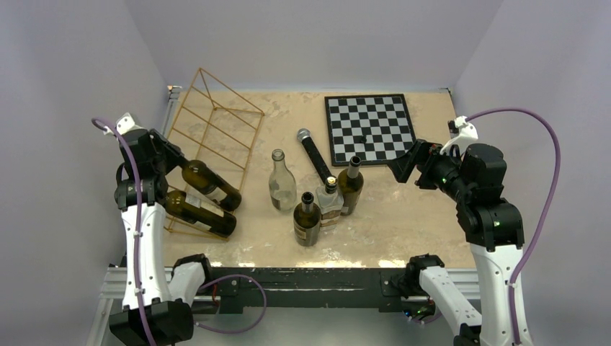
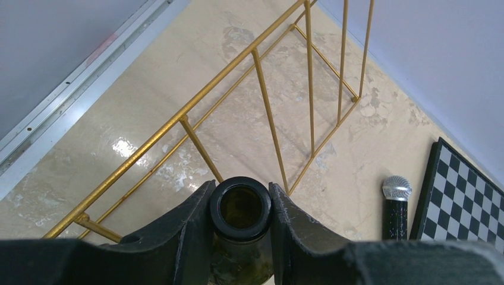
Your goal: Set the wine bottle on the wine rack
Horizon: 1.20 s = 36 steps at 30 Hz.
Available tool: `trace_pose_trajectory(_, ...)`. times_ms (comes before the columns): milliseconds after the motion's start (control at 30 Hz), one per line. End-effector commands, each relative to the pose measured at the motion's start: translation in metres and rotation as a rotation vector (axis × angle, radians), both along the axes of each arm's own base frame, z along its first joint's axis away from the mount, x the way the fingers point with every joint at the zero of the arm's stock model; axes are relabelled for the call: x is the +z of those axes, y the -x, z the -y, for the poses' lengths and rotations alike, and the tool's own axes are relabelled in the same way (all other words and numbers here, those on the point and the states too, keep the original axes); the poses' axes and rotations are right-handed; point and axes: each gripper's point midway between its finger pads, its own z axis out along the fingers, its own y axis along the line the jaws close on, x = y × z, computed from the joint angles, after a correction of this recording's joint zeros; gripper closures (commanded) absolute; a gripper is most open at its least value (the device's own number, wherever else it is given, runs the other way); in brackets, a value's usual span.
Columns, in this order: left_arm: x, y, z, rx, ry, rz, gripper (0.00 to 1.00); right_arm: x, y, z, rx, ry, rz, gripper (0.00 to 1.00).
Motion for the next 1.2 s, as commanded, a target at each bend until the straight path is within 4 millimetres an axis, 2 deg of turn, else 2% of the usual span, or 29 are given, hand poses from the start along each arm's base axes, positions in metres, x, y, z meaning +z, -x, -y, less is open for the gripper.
trace_pose_trajectory(0, -0.001, -0.004, 0.0, 0.047, 0.075, 0.041, 0.65, 0.006, -0.001, 0.002, -0.01, -0.001, 0.029, 0.03)
trace_pose_trajectory(200, -0.017, 0.0, -0.007, 0.105, 0.132, 0.016, 0.53, 0.006, -0.001, 0.002, -0.009, -0.003, 0.031, 0.03)
trace_pose_trajectory(600, -0.024, 0.01, -0.017, 0.191, 0.157, 0.012, 0.44, 0.005, 0.001, 0.001, -0.005, -0.007, 0.032, 0.03)
trace_pose_trajectory(667, -0.026, 0.015, -0.02, 0.22, 0.161, 0.003, 0.36, 0.005, 0.001, 0.001, -0.004, -0.009, 0.03, 0.03)
trace_pose_trajectory(733, -0.028, 0.019, -0.019, 0.242, 0.18, -0.004, 0.2, 0.005, 0.001, 0.0, -0.002, -0.011, 0.033, 0.02)
trace_pose_trajectory(767, -0.028, 0.02, -0.018, 0.247, 0.19, -0.003, 0.15, 0.006, 0.001, 0.0, 0.0, -0.012, 0.033, 0.02)
trace_pose_trajectory(867, -0.027, 0.023, -0.017, 0.263, 0.207, 0.001, 0.08, 0.01, 0.002, -0.003, 0.014, -0.025, 0.048, 0.02)
trace_pose_trajectory(1033, -0.022, 0.03, -0.018, 0.278, 0.204, -0.003, 0.06, 0.012, 0.004, -0.004, 0.016, -0.029, 0.057, 0.02)
trace_pose_trajectory(1167, -0.006, 0.037, -0.016, 0.275, 0.195, 0.019, 0.06, 0.012, 0.005, -0.005, 0.02, -0.033, 0.057, 0.02)
